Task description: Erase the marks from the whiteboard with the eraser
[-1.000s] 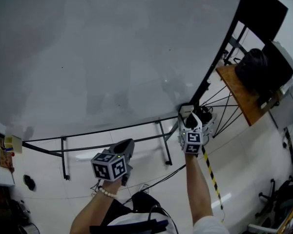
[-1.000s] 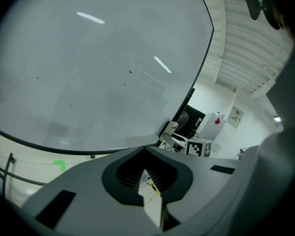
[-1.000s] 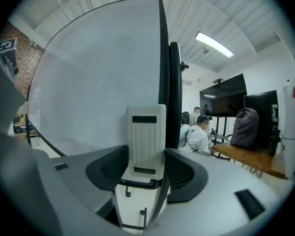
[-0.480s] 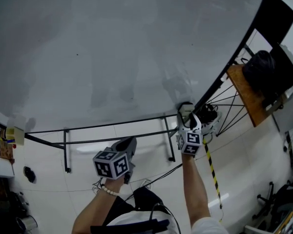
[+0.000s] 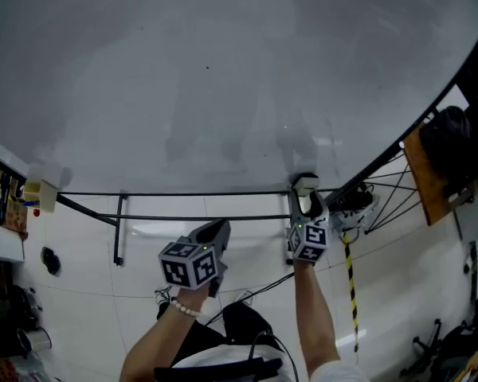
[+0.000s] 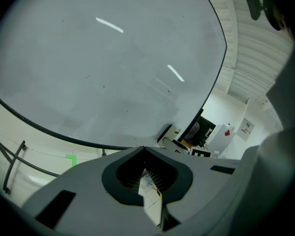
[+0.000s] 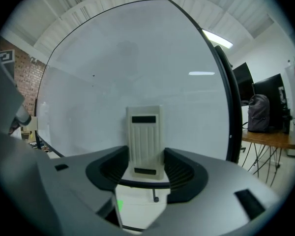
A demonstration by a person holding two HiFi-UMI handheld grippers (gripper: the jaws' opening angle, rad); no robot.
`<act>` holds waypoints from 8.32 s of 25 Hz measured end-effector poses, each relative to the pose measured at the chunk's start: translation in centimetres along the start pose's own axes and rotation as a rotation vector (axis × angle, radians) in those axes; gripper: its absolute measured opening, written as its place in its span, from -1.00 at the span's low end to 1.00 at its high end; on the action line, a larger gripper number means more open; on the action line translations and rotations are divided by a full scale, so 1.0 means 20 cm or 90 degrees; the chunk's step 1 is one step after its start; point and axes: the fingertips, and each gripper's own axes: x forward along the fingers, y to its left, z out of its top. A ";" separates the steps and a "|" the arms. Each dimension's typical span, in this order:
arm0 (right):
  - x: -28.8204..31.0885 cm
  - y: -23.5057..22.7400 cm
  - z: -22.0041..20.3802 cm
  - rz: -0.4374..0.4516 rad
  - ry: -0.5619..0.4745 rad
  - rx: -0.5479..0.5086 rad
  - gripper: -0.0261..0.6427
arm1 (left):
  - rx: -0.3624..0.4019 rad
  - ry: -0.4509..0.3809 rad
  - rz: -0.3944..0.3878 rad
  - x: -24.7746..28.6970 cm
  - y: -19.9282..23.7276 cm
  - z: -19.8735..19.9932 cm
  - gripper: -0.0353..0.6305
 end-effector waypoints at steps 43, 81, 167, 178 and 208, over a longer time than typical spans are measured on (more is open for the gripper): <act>0.25 2.54 -0.07 0.067 -0.003 -0.002 -0.15 | -0.091 -0.092 0.093 -1.62 1.60 0.15 -0.93; 0.50 4.36 -0.41 0.115 0.035 -0.070 -0.17 | -0.084 -0.037 0.087 -2.43 2.83 0.27 -0.93; 0.07 0.14 -0.25 -0.011 0.050 -0.037 -0.14 | 0.025 0.070 0.028 0.05 0.08 -0.35 -0.93; 0.00 -0.57 -0.25 -0.029 0.043 -0.067 -0.14 | 0.023 0.100 0.016 0.38 -0.29 -0.50 -0.93; -1.18 0.60 -0.05 0.117 0.021 0.182 -0.16 | -0.047 -0.111 0.002 -1.30 0.42 -0.47 -0.93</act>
